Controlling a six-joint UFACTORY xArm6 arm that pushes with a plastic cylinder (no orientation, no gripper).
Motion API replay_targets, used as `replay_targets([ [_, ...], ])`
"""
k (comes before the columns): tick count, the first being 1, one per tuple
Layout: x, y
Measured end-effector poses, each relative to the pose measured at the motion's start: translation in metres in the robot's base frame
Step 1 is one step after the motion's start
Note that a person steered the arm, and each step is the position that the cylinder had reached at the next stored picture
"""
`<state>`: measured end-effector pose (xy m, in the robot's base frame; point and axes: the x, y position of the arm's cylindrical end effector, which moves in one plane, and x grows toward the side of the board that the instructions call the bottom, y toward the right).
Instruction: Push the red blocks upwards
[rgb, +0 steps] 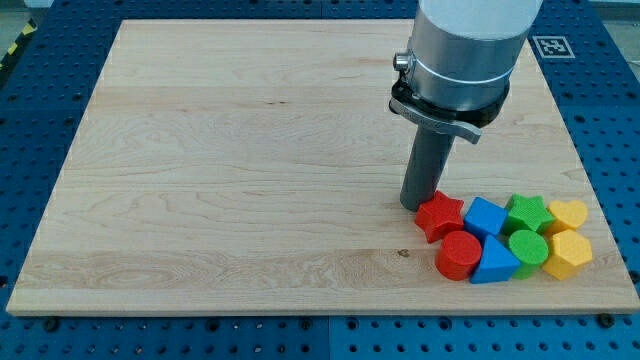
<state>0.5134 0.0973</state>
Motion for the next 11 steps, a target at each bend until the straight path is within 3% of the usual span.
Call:
replay_targets([
  [2, 0.000, -0.016],
  [3, 0.018, -0.069],
  [4, 0.032, -0.081],
  [6, 0.100, -0.049],
  [9, 0.105, 0.024],
  [11, 0.097, 0.040],
])
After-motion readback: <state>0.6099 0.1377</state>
